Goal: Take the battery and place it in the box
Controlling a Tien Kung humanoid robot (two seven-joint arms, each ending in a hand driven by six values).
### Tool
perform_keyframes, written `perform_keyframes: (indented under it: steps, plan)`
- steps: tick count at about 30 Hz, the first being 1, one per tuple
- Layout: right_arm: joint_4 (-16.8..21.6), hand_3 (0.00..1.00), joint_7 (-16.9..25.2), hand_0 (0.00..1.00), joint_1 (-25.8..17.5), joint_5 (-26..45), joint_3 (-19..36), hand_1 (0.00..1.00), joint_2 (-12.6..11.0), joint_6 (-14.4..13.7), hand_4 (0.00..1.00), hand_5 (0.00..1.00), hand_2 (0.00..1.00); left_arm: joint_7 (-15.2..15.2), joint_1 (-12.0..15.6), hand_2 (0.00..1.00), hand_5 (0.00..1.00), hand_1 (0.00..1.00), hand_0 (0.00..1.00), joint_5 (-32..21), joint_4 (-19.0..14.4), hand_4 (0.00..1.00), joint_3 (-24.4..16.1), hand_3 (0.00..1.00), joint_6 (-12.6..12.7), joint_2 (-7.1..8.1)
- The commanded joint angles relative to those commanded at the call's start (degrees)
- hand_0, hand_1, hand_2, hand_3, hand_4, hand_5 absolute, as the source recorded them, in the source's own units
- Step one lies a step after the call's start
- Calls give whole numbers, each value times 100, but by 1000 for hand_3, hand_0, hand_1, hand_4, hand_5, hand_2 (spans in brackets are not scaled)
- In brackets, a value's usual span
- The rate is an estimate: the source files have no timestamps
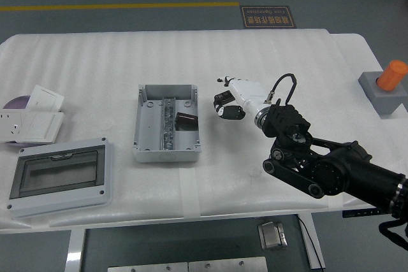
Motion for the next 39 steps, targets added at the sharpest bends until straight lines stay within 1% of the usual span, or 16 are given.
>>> perform_keyframes:
  steps: [6,7,9,11,12,13,18,19,24,25,27,30,31,33,35,39]
  plan:
    - [908,860,176,363,-47,79,30,652,95,66,468,312,819,40,8,512,396,673,626,84,0,559,-104,554,-7,7]
    - [1064,876,210,404,-58,50,5,655,135,91,473,311,823,45,9,510,397,674,626,89,0,561,-110,554,-9,8]
    - [1318,876,264,404,-77,-56,-59,655,223,124,473,311,823,53,11,510,397,674,626,97,0,561,-119,554,-15,10]
    - [1499,876,293,404,-97,-233,-154,655,329,206,473,311,823,55,12,510,397,674,626,84,0,561,-108,554,-22,14]
    - [1514,876,296,404,-101,-280,-183,655,353,231,473,311,823,56,12,510,397,674,626,81,0,561,-105,554,-25,16]
    - [1510,985,285,829,-103,-363,-230,784,382,281,583,382,867,59,12,507,400,673,626,71,0,564,-96,554,-29,19]
    - [1415,985,247,829,-106,-581,-338,784,442,380,583,382,867,93,23,507,400,673,626,56,0,564,-76,554,-49,31]
    - [1395,998,246,998,-106,-606,-340,961,448,381,722,467,976,98,26,506,405,671,627,55,0,569,-72,554,-52,32]
    - [1252,998,230,998,-103,-674,-335,961,478,410,722,467,976,102,29,506,405,671,627,7,0,569,-18,554,-53,38]
    - [1230,998,226,998,-103,-674,-337,924,479,416,733,480,971,99,27,484,404,667,626,-3,0,565,-9,550,-53,39]
    - [1200,998,215,998,-106,-672,-341,924,475,430,733,480,971,95,22,484,404,667,626,-31,0,565,21,550,-54,41]
    - [1240,998,209,998,-101,-661,-245,924,392,439,733,480,971,88,13,484,404,667,626,-59,0,565,46,550,-52,38]
    - [1274,998,210,998,-99,-664,-159,903,340,433,736,491,962,85,11,484,406,665,625,-66,0,549,54,550,-51,37]
    - [1350,998,221,998,-106,-676,57,903,203,407,736,491,962,81,9,484,406,665,625,-83,0,549,72,550,-49,37]
    - [1403,998,246,998,-157,-637,332,903,11,360,736,491,962,76,14,484,406,665,625,-97,0,549,82,550,-45,39]
    - [1351,998,269,998,-407,-410,958,889,-404,283,734,499,953,70,49,485,405,667,624,-115,0,550,80,550,-38,37]
